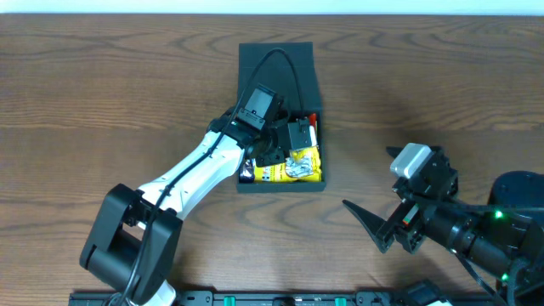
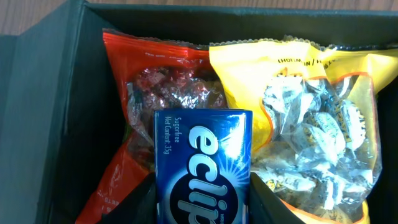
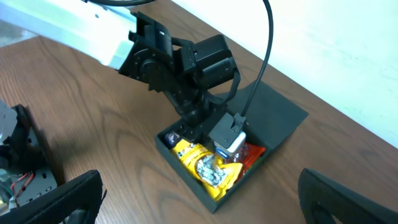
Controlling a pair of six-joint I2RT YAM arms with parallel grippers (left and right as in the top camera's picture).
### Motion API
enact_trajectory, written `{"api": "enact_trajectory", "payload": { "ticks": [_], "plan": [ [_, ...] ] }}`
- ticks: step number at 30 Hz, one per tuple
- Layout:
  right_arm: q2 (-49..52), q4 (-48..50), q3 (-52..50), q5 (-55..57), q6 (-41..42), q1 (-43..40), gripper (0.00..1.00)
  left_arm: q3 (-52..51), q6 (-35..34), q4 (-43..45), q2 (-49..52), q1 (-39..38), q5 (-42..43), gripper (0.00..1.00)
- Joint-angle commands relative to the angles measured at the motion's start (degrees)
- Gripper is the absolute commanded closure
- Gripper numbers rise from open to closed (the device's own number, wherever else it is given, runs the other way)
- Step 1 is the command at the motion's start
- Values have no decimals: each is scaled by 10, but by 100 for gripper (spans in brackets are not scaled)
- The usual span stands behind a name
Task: Pack container
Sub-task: 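Carry the Eclipse tin into the box and release it, then move both grippers to the box lid's top edge and grip it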
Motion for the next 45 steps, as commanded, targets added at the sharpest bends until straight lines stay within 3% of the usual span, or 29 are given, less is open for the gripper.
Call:
{"api": "enact_trajectory", "payload": {
  "ticks": [1,2,9,20,21,26,28,31,32,34,38,41,45],
  "plan": [
    [-1,-1,5,0,3,-4,1,8,11,0,20,2,-4,33],
    [-1,-1,5,0,3,-4,1,8,4,0,21,2,-4,2],
    [-1,-1,5,-1,3,-4,1,8,-73,41,-18,2,-5,5],
    [43,2,5,-12,3,-4,1,8,-158,38,-199,24,0,5],
    [52,2,5,-6,3,-4,3,8,-158,34,-201,24,6,5],
    [136,5,5,44,3,-4,54,8,-157,3,-203,33,2,0],
    [191,16,5,45,3,-4,78,8,-158,-14,-203,63,2,9],
    [250,44,5,45,3,-4,99,8,-192,-21,-202,109,5,24],
    [264,53,5,48,3,-4,98,8,-198,-19,-202,121,6,31],
    [302,83,5,86,28,-5,99,8,-199,-16,-201,154,6,62],
    [358,125,5,125,73,-22,98,8,-199,-9,-176,190,7,92],
    [405,150,5,125,124,-53,98,8,-204,-5,-139,207,8,94],
    [473,179,5,121,215,-101,98,8,-289,44,-74,243,78,94]
  ]
}}
